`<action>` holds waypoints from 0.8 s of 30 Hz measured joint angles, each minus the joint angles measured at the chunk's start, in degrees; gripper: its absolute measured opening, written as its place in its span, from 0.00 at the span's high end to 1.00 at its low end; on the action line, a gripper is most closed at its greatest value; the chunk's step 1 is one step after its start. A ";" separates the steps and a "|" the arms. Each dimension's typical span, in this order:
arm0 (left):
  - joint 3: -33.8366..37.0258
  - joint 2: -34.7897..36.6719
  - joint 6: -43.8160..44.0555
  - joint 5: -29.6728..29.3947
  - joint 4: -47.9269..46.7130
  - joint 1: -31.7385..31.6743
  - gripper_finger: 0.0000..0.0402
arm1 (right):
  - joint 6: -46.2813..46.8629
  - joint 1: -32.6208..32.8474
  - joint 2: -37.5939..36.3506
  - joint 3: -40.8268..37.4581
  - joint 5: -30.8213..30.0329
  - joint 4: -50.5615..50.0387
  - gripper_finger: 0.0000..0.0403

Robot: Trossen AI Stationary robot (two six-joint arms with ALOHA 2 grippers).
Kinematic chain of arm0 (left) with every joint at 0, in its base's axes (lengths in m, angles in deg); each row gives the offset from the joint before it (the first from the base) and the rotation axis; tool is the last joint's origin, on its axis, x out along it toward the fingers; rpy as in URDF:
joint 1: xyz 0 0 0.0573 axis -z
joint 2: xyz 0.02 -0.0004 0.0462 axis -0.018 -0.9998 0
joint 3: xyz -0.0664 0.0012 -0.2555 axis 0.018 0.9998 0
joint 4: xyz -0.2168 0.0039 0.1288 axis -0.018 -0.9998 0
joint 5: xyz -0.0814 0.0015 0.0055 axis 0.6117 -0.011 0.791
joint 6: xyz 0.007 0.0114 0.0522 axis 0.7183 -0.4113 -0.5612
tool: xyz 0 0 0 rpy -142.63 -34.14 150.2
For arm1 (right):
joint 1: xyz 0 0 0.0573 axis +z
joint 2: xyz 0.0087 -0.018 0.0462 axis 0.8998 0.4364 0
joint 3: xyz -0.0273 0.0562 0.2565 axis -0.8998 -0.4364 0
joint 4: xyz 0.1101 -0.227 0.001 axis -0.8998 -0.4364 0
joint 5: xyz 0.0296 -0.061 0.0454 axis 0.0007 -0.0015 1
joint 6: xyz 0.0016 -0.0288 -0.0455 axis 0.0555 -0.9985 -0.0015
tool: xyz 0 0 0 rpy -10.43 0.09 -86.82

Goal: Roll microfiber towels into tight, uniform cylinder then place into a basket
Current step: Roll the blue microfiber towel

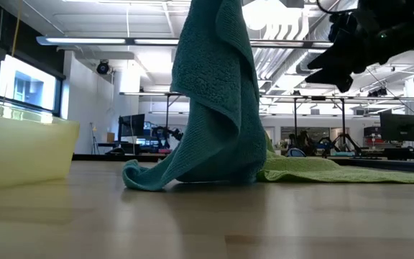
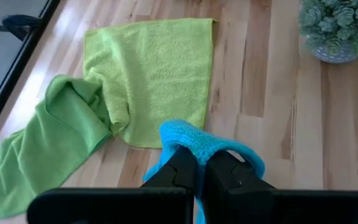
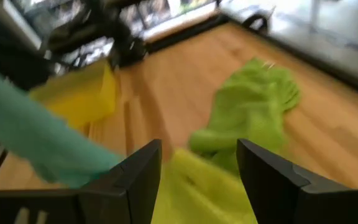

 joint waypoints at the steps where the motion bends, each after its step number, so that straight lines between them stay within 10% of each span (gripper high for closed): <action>1: 0.00 0.00 0.00 0.03 -0.01 0.04 1.00 | -0.32 1.57 1.12 0.00 -0.41 -0.05 0.51; 24: 0.00 0.00 -0.44 4.66 -2.17 1.11 1.00 | -4.29 19.73 30.63 0.00 -12.50 9.06 0.51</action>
